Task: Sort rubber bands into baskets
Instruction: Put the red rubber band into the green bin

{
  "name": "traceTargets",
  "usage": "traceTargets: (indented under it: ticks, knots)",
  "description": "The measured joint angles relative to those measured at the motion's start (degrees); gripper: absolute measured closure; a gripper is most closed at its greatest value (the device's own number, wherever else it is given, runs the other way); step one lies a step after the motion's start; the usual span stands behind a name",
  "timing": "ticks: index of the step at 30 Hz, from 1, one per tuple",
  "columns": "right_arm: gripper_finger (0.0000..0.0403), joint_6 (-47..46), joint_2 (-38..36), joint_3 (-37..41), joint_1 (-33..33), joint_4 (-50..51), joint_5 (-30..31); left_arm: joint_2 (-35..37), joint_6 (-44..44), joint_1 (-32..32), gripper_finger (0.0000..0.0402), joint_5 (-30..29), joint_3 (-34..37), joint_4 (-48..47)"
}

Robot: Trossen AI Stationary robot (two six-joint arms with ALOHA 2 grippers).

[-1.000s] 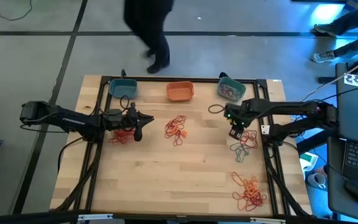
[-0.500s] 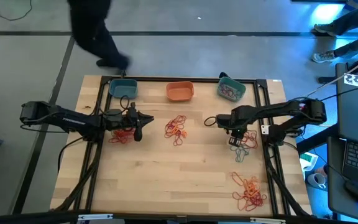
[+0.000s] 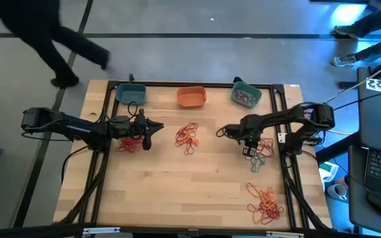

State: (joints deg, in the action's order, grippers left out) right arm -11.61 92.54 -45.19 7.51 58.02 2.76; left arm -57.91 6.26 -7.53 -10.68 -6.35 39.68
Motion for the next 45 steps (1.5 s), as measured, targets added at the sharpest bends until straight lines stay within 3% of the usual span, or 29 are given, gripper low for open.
traceTargets:
  ticks: [5,10,16,30,35,40,45]
  knots:
    - [0.0348,4.58,1.77,-0.2,0.0,-0.95,0.1,0.02,0.0,0.0,0.0357,0.0,0.0,0.0]
    - [0.0396,7.32,1.96,-0.15,-0.04,-1.42,1.01,0.0,0.0,0.0,0.0357,0.01,0.0,0.01]
    - [0.0398,7.57,2.07,-1.45,-0.04,-0.53,3.51,0.0,-0.01,0.0,0.0357,0.01,0.0,0.02]
    - [0.0397,8.04,-11.53,-6.28,0.07,0.33,17.39,0.0,-0.04,0.0,0.0356,0.01,-0.02,0.02]
    - [0.0397,9.06,-16.91,-7.53,0.14,0.11,24.88,0.0,-0.24,0.0,0.0356,0.01,-0.02,0.02]
    - [0.0396,9.13,-21.07,-8.09,2.5,-0.88,33.88,0.02,-0.24,0.0,0.0356,-0.01,0.0,0.02]
    - [0.0396,11.23,-22.95,-8.11,7.35,-4.31,38.56,0.01,-0.24,0.0,0.0356,0.0,-0.02,0.04]
